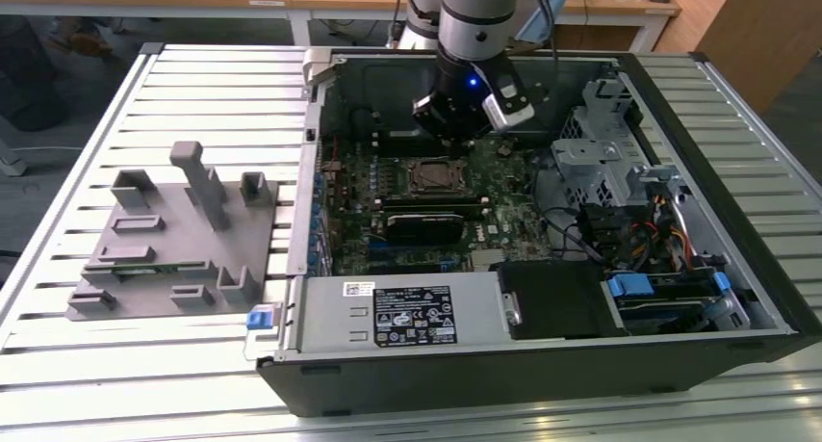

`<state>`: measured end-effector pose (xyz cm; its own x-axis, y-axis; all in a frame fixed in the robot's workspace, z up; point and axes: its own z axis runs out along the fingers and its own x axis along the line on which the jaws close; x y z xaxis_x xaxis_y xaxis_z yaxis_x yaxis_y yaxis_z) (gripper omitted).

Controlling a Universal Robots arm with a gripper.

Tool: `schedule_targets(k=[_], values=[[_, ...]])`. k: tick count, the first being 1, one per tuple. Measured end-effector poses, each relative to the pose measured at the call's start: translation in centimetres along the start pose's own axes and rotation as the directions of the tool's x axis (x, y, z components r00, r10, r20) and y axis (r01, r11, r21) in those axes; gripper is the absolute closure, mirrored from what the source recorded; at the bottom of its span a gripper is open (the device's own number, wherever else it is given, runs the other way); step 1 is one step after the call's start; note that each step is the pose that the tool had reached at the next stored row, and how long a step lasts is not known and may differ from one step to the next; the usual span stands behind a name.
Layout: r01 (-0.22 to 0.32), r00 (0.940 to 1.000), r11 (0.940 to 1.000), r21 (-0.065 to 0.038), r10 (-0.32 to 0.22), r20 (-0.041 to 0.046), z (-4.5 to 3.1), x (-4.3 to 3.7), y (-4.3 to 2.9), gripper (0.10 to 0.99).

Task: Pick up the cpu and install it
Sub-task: 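Install the second cpu locking lever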

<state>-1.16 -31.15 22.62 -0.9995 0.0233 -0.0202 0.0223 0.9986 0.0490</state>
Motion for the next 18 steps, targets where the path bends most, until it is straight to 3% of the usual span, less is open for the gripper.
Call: schedule_targets(k=[4,6,8,11,18], values=[[0.000,1.0000,1.0000,0.001,0.000,-0.0003,-0.22,-0.01,-0.01,0.980],[0.000,1.0000,1.0000,0.001,0.000,-0.0003,-0.71,-0.02,0.02,0.980],[0.000,1.0000,1.0000,0.001,0.000,-0.0005,-1.90,-0.04,0.08,0.980],[0.000,1.0000,1.0000,0.004,0.000,-0.0002,-2.21,-0.05,0.00,0.980],[0.000,1.0000,1.0000,0.004,0.000,-0.0013,-2.30,-0.09,-1.76,0.980]])
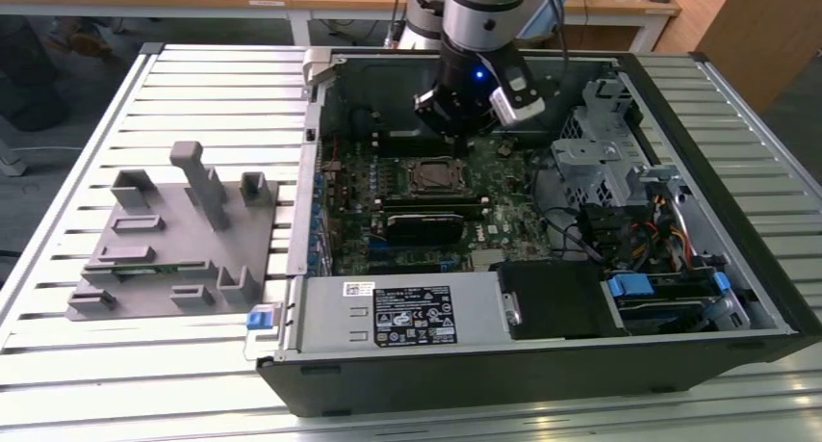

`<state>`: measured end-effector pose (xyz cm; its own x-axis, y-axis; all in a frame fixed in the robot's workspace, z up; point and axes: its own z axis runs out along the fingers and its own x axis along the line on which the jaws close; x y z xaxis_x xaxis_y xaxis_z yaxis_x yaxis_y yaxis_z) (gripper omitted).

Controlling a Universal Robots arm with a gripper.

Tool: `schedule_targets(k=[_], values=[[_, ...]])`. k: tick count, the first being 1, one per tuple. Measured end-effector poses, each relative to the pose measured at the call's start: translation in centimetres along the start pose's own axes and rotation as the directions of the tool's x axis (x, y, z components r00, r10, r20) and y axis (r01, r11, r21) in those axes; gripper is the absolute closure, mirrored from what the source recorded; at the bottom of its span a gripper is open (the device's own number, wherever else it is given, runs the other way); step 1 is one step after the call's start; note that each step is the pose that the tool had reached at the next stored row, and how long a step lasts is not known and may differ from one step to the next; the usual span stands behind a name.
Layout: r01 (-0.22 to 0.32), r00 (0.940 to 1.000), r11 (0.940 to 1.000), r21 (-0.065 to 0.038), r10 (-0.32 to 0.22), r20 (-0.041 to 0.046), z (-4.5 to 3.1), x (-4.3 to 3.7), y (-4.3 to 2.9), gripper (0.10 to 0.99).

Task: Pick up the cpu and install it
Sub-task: 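Install the second cpu locking lever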

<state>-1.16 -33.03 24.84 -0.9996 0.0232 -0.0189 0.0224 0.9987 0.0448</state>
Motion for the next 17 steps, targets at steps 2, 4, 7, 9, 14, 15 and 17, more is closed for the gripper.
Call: schedule_targets(k=[2,4,7,9,14,15,17], values=[[0.000,1.0000,1.0000,0.000,0.000,-0.0057,-0.02,-0.03,-0.35,0.980],[-0.001,0.9999,1.0000,0.001,0.001,-0.0153,-0.03,-0.09,-0.59,0.980],[-0.001,0.9998,1.0000,0.001,0.001,-0.0197,-0.03,-0.11,-1.27,0.980],[-0.001,0.9998,1.0000,0.001,0.001,-0.0203,-0.02,-0.12,-1.79,0.980],[0.000,0.9998,1.0000,0.001,0.000,-0.0204,0.01,0.01,-2.87,0.980],[0.000,0.9998,1.0000,0.001,0.000,-0.0205,0.00,0.31,-2.98,0.980],[0.000,0.9998,1.0000,0.001,0.000,-0.0205,0.00,0.83,-3.14,0.980]])
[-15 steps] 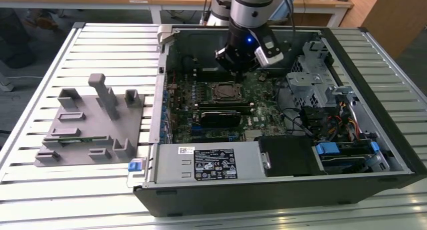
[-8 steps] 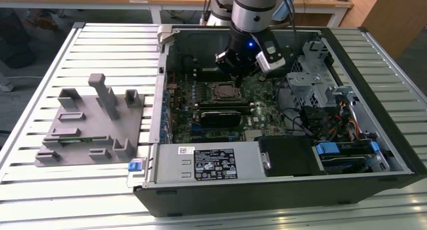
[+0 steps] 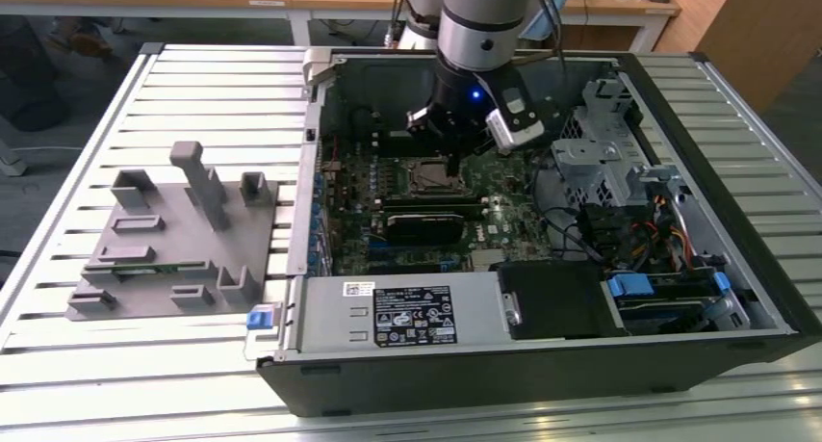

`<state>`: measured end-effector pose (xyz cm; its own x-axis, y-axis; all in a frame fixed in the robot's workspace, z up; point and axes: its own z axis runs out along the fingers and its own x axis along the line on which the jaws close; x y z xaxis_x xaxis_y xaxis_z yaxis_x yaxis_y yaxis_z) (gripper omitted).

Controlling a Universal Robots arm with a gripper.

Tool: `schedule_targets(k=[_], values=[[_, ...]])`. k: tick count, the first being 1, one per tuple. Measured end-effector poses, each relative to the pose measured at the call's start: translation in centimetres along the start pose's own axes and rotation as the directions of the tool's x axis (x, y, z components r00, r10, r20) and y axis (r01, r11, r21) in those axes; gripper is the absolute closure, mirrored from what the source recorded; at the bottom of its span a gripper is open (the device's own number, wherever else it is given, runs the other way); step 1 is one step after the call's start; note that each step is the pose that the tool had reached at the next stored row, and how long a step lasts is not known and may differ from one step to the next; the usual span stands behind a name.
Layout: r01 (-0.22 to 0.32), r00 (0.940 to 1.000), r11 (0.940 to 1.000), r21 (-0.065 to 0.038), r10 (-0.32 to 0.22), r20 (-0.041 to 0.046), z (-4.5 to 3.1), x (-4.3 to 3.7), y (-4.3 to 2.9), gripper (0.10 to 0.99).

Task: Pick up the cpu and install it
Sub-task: 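Install the second cpu locking lever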

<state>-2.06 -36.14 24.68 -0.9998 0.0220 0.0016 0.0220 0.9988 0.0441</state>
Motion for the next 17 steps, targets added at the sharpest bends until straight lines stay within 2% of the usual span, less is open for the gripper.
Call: schedule_targets(k=[5,12,17], values=[[0.000,1.0000,1.0000,0.000,0.000,-0.0012,0.05,0.07,-0.92,0.980],[0.000,1.0000,1.0000,0.000,0.000,-0.0013,0.19,2.05,-1.28,0.980],[0.001,1.0000,1.0000,0.000,-0.001,-0.0017,0.42,2.54,-1.31,0.980]])
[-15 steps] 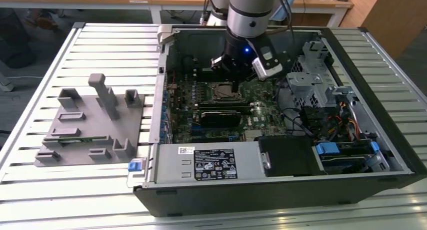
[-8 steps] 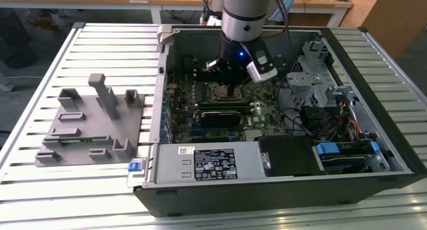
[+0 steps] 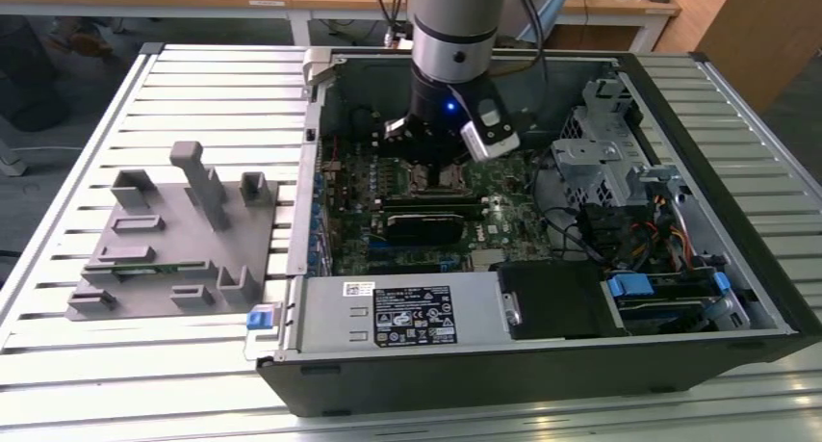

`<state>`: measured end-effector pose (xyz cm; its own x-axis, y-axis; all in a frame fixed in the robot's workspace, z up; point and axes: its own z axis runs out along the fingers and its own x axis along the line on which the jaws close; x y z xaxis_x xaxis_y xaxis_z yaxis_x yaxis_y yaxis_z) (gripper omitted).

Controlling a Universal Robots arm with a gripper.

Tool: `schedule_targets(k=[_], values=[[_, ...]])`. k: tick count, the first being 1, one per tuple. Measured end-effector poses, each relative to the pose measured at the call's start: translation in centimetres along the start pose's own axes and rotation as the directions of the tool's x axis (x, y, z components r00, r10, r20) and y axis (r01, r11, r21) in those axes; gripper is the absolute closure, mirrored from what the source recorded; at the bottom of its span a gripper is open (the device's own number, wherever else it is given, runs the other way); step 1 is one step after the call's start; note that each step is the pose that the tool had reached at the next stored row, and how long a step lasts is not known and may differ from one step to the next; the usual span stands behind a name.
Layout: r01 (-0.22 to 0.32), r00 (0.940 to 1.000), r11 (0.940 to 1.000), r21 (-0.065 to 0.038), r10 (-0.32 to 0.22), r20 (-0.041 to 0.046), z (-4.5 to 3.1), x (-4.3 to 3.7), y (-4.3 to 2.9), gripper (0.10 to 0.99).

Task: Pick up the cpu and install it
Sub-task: 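Install the second cpu locking lever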

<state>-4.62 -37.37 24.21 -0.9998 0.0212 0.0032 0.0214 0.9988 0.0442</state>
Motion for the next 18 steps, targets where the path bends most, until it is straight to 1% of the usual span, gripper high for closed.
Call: schedule_targets(k=[6,9,11,14,16,18], values=[[0.001,1.0000,1.0000,0.000,-0.001,-0.0048,0.86,0.06,-0.04,0.980],[0.000,1.0000,1.0000,-0.005,-0.001,-0.0070,1.11,0.08,-0.06,0.980],[0.000,1.0000,0.9999,-0.016,-0.001,-0.0079,1.20,0.08,-0.16,0.980],[0.000,1.0000,0.9995,-0.033,-0.001,-0.0083,1.30,0.29,-0.60,0.980],[0.001,1.0000,0.9992,-0.041,-0.001,-0.0085,1.39,0.61,-0.86,0.980],[0.001,1.0000,0.9990,-0.045,-0.001,-0.0084,1.53,0.78,-0.93,0.980]])
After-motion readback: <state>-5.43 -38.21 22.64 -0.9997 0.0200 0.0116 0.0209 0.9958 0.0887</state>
